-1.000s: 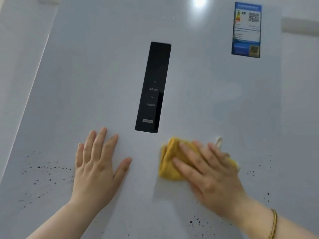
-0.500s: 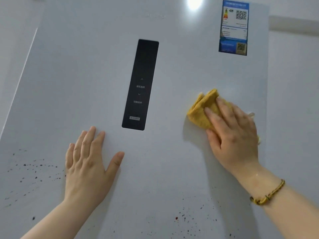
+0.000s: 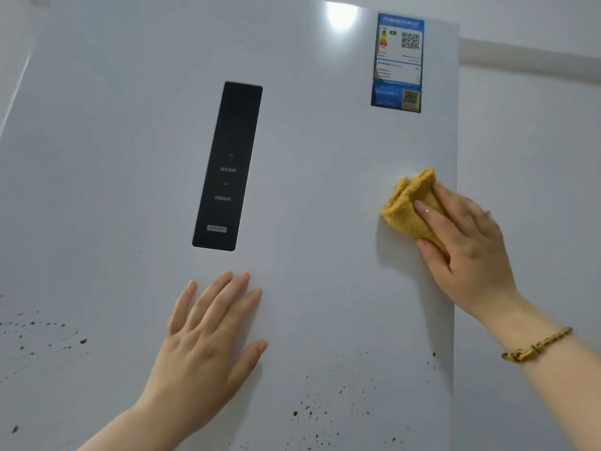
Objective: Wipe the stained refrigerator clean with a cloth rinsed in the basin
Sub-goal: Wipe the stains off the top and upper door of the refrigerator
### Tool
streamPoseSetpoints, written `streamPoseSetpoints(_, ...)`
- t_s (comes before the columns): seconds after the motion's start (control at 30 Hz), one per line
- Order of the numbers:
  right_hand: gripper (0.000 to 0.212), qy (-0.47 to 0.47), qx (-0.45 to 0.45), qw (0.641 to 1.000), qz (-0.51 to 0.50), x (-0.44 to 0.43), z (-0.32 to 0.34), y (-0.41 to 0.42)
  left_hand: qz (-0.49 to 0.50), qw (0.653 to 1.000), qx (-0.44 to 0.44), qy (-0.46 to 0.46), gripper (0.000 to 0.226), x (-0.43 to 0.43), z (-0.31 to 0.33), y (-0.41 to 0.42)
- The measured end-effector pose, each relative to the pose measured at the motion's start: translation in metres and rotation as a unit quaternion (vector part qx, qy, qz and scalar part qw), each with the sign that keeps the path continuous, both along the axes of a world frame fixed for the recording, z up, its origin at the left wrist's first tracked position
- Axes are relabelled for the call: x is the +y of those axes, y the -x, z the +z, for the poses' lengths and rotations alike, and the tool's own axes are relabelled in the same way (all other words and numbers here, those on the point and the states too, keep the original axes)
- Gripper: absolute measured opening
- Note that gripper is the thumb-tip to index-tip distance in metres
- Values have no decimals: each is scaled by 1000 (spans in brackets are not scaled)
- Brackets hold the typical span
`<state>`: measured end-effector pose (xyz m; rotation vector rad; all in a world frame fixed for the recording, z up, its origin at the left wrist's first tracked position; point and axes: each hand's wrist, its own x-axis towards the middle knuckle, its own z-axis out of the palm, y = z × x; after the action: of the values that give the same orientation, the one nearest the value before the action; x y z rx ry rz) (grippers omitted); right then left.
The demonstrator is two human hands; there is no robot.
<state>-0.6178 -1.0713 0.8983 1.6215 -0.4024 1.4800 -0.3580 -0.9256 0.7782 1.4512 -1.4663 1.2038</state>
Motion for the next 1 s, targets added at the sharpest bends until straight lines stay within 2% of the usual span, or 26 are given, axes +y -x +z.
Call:
streamPoseSetpoints(0.07, 42, -21, -41, 999, 14, 2, -17, -8, 1, 1000, 8, 3, 56, -4, -2, 1)
streamPoseSetpoints(0.13, 38, -6, -22, 1000, 5, 5, -45, -15, 2, 1000, 12, 11, 56, -5, -3, 1)
streamPoseSetpoints(0.3, 35, 38, 128, 991, -17, 5, -123, -12, 3, 1000, 15, 17, 58, -9, -3, 4)
streamPoseSetpoints(0.43, 34, 81, 209, 973, -50, 5, -112, 1, 9, 1000, 10, 13, 58, -10, -4, 3)
streamPoseSetpoints(0.5, 37, 65, 172, 982, -52, 3, -87, 3, 10, 1000, 10, 15, 57, -10, -5, 2)
streamPoseSetpoints(0.6, 39, -23, 6, 1000, -9, 4, -62, -7, 5, 1000, 6, 18, 53, -9, -6, 2)
streamPoseSetpoints(0.67, 40, -59, -91, 994, 14, 8, -64, -21, -3, 1000, 4, 23, 51, -9, -6, 1)
streamPoseSetpoints(0.73, 42, -54, -111, 992, 8, 13, -77, -31, -9, 1000, 4, 29, 50, -9, -6, 2)
streamPoseSetpoints(0.83, 38, -22, -52, 998, -6, 16, -119, -41, -11, 999, -1, 44, 41, -9, -5, 2)
streamPoseSetpoints(1.0, 34, 55, 108, 992, -45, 15, -181, -42, 14, 999, -19, 30, 46, 0, -5, 1)
